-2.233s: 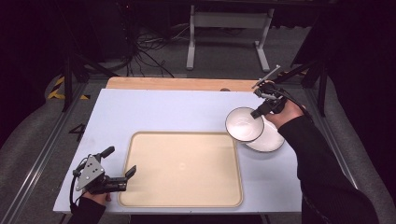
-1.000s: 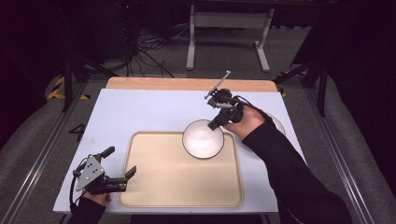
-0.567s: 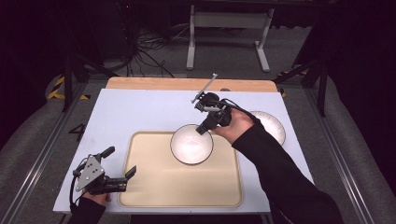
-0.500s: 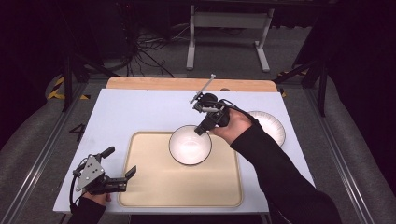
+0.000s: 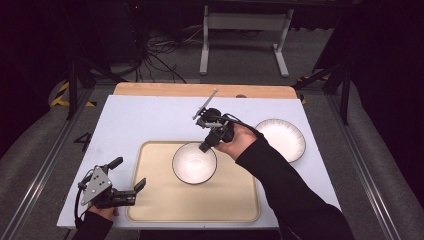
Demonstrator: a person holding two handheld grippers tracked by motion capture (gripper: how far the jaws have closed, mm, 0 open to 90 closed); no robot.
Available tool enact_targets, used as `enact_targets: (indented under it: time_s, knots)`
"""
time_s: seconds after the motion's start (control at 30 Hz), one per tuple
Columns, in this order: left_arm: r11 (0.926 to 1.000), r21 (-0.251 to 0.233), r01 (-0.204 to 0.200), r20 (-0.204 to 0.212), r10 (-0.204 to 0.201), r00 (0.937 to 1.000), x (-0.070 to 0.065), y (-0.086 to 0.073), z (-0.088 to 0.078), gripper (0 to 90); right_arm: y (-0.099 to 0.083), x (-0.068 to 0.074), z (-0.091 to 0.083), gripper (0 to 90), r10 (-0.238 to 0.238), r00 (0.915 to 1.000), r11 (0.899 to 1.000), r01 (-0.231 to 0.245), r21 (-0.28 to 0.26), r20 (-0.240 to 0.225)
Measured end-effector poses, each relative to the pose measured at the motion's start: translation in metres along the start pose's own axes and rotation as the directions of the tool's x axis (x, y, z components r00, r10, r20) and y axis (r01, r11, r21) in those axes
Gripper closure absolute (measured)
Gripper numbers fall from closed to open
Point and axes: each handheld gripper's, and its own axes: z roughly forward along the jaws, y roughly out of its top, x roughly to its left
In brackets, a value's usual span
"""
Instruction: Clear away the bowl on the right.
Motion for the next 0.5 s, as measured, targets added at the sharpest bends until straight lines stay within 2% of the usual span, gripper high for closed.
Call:
enact_targets:
  time_s: [0.17, 0.5]
  knots:
    - [1.0, 0.0, 0.0, -0.001, 0.0, 1.0, 0.0, 0.0, 0.0, 0.1, -0.001, -0.003, 0.013, 82.0, 0.012, 0.9998, 1.0, -0.012, 0.01, -0.013]
    - [1.0, 0.002, -0.001, 0.0, 0.001, 1.0, 0.0, 0.0, 0.0, 0.1, -0.003, -0.008, 0.039, 81.8, 0.031, 0.9995, 0.998, -0.031, 0.052, -0.002]
